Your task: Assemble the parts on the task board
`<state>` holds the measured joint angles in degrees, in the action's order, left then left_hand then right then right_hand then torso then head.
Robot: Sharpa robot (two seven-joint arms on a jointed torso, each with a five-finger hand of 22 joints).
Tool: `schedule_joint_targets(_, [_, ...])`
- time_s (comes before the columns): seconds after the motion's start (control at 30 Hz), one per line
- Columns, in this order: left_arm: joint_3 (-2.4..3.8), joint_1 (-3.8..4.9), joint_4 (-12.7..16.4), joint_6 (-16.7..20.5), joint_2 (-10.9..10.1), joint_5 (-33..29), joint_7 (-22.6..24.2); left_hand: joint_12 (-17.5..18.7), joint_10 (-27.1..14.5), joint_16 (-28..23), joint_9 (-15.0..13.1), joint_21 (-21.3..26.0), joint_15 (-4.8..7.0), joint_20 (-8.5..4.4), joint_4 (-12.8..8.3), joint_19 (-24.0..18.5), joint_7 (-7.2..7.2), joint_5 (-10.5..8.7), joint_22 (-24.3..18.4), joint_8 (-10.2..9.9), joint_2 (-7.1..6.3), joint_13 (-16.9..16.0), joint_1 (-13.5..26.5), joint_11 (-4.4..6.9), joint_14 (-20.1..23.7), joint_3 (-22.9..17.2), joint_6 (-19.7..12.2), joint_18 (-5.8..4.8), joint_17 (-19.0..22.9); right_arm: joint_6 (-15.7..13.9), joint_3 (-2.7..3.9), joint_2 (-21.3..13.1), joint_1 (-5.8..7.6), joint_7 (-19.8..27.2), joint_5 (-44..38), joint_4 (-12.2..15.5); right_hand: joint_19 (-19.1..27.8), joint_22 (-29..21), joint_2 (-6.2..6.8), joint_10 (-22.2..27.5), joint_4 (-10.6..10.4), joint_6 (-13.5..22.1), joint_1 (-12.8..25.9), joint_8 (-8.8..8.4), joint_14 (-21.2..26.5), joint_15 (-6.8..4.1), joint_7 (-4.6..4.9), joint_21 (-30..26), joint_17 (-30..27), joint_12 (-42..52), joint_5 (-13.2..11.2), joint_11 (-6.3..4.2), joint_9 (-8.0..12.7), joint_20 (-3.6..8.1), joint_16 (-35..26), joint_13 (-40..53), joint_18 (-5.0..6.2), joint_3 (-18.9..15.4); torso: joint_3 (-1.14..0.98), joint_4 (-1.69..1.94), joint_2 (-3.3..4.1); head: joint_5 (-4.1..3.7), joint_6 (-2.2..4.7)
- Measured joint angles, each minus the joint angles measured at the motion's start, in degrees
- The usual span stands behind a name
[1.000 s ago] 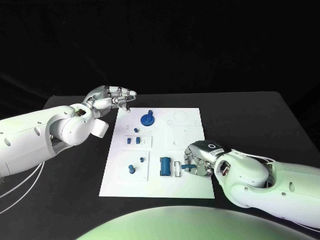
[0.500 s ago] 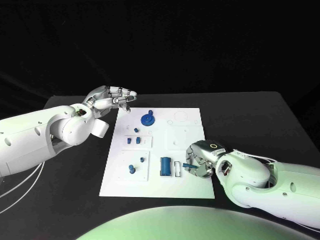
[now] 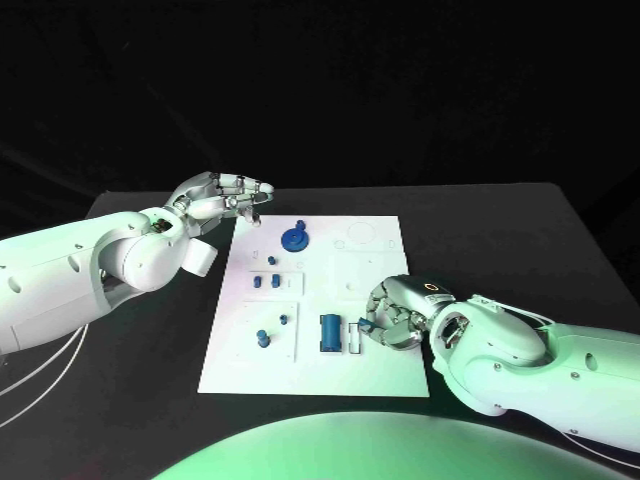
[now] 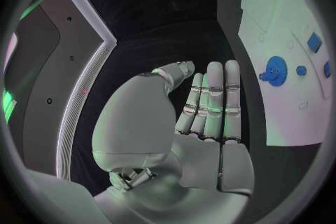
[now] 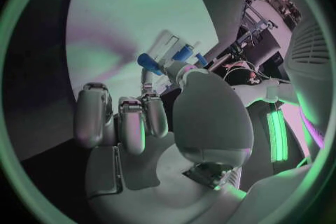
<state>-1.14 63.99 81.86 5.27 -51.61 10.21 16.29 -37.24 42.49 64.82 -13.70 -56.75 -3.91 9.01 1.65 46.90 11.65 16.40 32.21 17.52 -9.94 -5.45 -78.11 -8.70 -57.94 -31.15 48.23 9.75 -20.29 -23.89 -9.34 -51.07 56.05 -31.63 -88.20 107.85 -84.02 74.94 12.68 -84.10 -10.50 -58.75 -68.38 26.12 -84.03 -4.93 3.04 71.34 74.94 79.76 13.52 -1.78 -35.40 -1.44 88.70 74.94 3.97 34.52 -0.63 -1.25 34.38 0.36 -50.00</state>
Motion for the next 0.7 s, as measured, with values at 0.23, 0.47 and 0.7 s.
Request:
schedule_joint_targets(0.23, [0.0,0.0,0.1,-0.1,0.0,0.1,0.0,0.0,0.0,0.0,0.0,0.0,0.0,0.0,0.0,0.0,0.0,0.0,0.0,0.0,0.0,0.0,0.0,0.0,0.0,0.0,0.0,-0.01,0.0,-2.1,0.0,0.7,0.15,0.0,6.6,0.1,0.0,0.0,0.45,0.1,2.2,0.0,2.1,0.07,0.2,-0.2,0.0,0.2,0.0,0.6,0.2,-0.07,0.0,0.0,0.0,0.0,0.0,2.5,0.04,-0.01,0.0,-0.03,0.0])
schedule_joint_targets(0.47, [0.0,0.0,0.1,-0.1,-0.1,0.2,-0.1,0.0,0.0,0.0,0.0,0.0,0.0,0.0,0.0,0.0,0.0,0.0,0.0,0.0,0.0,0.0,0.0,0.0,0.0,0.0,0.0,-0.01,0.0,-2.1,0.0,1.5,0.18,0.0,9.8,-0.9,0.0,0.0,-0.02,0.1,2.2,-0.3,3.9,0.07,0.0,-0.41,0.32,0.2,0.0,1.2,0.2,-0.09,-0.1,0.43,0.0,0.0,0.0,2.5,0.04,0.01,0.0,-0.03,0.0])
schedule_joint_targets(0.7, [0.0,0.0,0.2,-0.1,-0.2,0.3,-0.1,0.0,0.0,0.0,0.0,0.0,0.0,0.0,0.0,0.0,0.0,0.0,0.0,0.0,0.0,0.1,0.0,0.0,0.0,0.0,0.0,-0.01,0.0,-0.6,-0.02,2.3,0.1,-0.1,10.8,-1.9,0.0,0.0,-0.41,0.1,1.6,-0.6,4.9,0.07,0.0,-0.41,0.56,1.0,0.0,2.4,0.2,-0.47,-0.4,0.43,0.2,0.0,0.0,0.6,-0.03,-0.02,0.04,0.04,0.0])
